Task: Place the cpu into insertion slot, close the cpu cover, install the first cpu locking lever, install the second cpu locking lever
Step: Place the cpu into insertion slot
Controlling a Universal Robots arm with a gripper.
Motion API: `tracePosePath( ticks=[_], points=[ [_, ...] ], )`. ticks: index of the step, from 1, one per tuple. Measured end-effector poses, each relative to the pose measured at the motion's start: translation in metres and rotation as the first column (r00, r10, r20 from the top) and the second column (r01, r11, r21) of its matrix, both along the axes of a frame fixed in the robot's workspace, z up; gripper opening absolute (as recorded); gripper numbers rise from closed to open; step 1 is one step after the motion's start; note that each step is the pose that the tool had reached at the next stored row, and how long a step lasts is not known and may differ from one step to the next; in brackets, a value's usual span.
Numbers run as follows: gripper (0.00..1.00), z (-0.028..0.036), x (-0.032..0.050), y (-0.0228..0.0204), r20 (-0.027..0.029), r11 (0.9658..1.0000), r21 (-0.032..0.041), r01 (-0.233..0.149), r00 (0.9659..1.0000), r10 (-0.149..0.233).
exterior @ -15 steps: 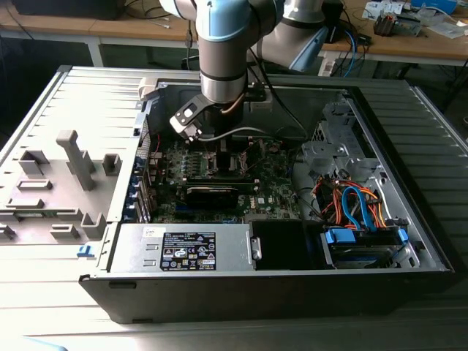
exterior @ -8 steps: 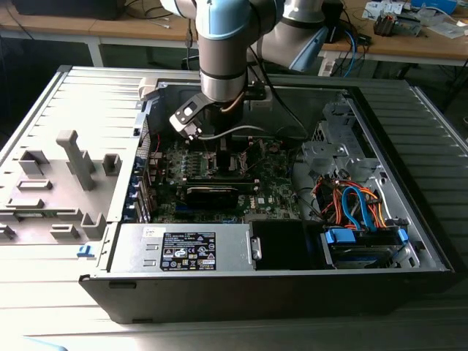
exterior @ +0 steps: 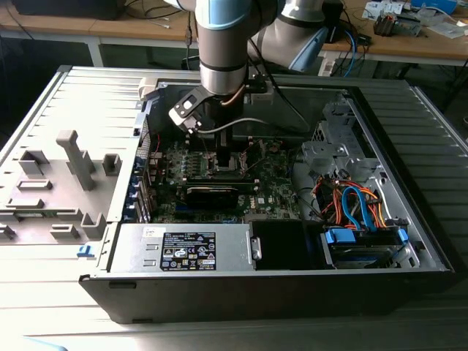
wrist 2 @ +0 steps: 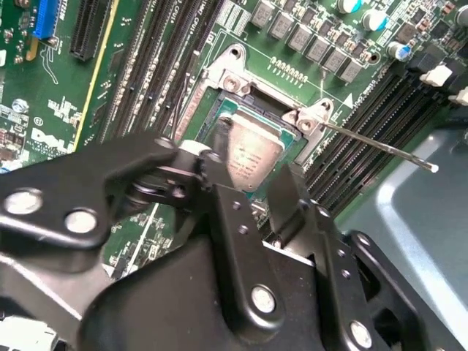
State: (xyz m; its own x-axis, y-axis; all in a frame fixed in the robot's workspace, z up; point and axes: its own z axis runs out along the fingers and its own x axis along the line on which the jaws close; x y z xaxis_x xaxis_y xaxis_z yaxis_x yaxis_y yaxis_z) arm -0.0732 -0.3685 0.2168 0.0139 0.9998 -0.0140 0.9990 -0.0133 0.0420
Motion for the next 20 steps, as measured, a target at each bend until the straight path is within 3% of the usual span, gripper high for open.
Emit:
tracePosePath(
  ticks=[2, 4, 7, 20],
  points=[
    [0.42, 0.0000, 0.0016, 0.0000, -0.0026, 1.0000, 0.0001, -0.003, 1.0000, 0.003],
    [0.24, 0.0000, 0.0027, 0.0000, -0.0043, 1.0000, 0.0000, -0.008, 1.0000, 0.008],
    [0.11, 0.0000, 0.0031, 0.0000, -0.0048, 0.9999, 0.0000, -0.013, 0.9999, 0.013],
    [0.11, 0.0007, 0.0034, 0.0000, -0.0048, 0.9998, 0.0001, -0.021, 0.9998, 0.021]
  ],
)
